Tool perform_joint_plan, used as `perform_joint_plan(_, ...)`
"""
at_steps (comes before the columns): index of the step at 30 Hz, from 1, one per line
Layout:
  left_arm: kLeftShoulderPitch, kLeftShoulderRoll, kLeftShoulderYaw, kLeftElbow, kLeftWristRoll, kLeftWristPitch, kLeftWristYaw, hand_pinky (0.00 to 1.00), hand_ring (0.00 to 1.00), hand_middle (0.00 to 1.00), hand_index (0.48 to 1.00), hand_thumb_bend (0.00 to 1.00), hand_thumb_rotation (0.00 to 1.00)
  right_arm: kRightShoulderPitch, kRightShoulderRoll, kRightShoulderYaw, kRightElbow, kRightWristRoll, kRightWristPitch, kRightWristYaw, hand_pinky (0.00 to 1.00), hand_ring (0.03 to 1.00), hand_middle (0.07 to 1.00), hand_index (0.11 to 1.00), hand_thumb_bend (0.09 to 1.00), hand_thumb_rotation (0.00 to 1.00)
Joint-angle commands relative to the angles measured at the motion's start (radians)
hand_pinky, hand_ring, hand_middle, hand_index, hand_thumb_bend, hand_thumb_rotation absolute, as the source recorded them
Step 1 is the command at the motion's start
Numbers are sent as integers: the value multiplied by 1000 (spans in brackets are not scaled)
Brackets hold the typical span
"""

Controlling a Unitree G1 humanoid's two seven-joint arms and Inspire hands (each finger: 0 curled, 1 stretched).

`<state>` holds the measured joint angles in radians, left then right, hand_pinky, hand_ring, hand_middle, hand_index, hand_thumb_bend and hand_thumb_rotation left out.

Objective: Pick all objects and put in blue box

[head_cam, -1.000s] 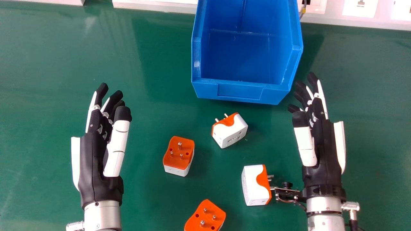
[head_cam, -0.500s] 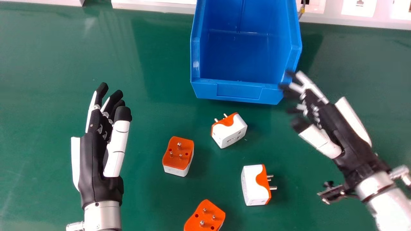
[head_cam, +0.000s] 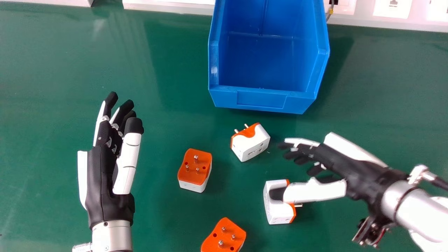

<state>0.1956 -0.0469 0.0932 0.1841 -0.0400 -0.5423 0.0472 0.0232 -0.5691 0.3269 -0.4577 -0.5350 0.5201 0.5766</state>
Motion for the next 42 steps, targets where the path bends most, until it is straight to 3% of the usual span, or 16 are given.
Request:
perform_joint_plan(1, 6, -7, -8, -29, 4, -16, -2, 807, 880, 881, 923, 780, 770, -40, -5, 89, -44, -146, 54, 17, 773, 865, 873, 887, 971, 387)
perform_joint_plan(5, 8, -6, -10, -33, 4, -15, -1, 808, 879, 881, 923, 781, 770, -50, 11, 149, -31, -261, 69, 26, 778, 857, 876, 886, 977, 344)
perform_joint_plan(9, 5, -6, -11, -31, 3, -14, 0, 809, 879, 881, 923, 777, 769, -36, 27, 157, -23, -292, 40, 8, 790, 864, 887, 891, 982, 304)
perform_joint_plan(16, 4, -10, -15, -28, 5, -17, 0, 809, 879, 881, 923, 776, 769, -17, 16, 138, 65, -270, -130, -99, 803, 884, 909, 905, 986, 273)
perform_joint_plan(23, 6, -9, -13, -30, 1, -18, -1, 811, 879, 881, 922, 776, 769, -19, 7, 105, 168, -251, -306, -213, 893, 941, 953, 952, 994, 175)
perform_joint_plan(27, 3, -7, -11, -20, -2, -23, -2, 811, 879, 881, 922, 776, 769, -14, 17, 99, 190, -254, -350, -235, 914, 953, 963, 961, 996, 146)
perform_joint_plan(34, 13, -13, -18, -43, 3, -14, 1, 811, 879, 881, 922, 776, 769, -2, 12, 117, 231, -295, -429, -285, 939, 969, 975, 964, 998, 96)
perform_joint_plan(38, 12, -10, -15, -39, -4, -14, -3, 811, 879, 881, 922, 776, 769, -14, -1, 115, 288, -324, -484, -319, 920, 956, 961, 941, 999, 77)
perform_joint_plan(42, 10, -12, -15, -37, -1, -11, 1, 811, 879, 881, 922, 776, 769, -22, 10, 113, 319, -327, -474, -289, 920, 956, 961, 941, 999, 77)
